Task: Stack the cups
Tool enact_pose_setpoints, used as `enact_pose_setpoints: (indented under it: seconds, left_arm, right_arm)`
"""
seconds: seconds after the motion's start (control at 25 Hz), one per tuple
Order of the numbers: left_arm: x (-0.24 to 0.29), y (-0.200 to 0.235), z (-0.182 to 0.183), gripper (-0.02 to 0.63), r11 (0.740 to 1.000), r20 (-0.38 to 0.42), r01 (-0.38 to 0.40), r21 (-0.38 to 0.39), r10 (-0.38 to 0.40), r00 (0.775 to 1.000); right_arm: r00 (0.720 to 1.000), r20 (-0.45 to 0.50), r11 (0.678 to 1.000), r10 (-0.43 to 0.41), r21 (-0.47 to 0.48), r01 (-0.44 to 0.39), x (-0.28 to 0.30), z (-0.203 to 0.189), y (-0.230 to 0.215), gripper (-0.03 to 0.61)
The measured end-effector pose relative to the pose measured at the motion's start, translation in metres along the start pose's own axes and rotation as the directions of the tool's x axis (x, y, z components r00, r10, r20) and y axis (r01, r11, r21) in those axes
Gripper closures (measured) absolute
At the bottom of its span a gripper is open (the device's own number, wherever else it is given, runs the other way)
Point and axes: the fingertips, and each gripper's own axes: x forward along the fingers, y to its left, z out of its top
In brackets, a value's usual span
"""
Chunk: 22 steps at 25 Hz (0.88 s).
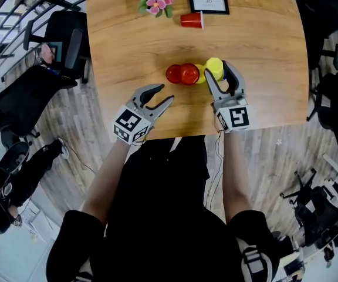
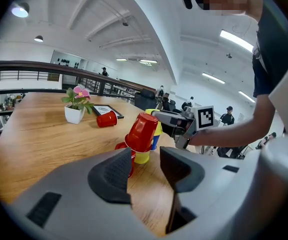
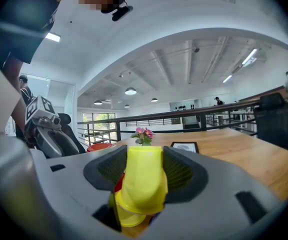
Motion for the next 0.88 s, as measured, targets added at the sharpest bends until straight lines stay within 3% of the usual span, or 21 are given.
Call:
enact_pose_setpoints:
  seconds: [0.64, 0.88]
  left_arm:
    - [0.008, -0.009, -0.006, 0.416, 0.999, -0.006, 0.038, 0.008, -0.038, 0.999]
    - [0.007, -0.007, -0.007, 0.416, 0.999, -0.010, 0.038, 0.008, -0.037, 0.999]
  right_arm:
    - [0.999, -0.039, 0.999, -0.015, -0.044, 0.013, -0.012, -0.008, 0.005, 0.333]
    - [1.000, 0.004, 0.999, -0.029, -0.027, 0.029, -0.010, 0.004, 0.006, 0.316]
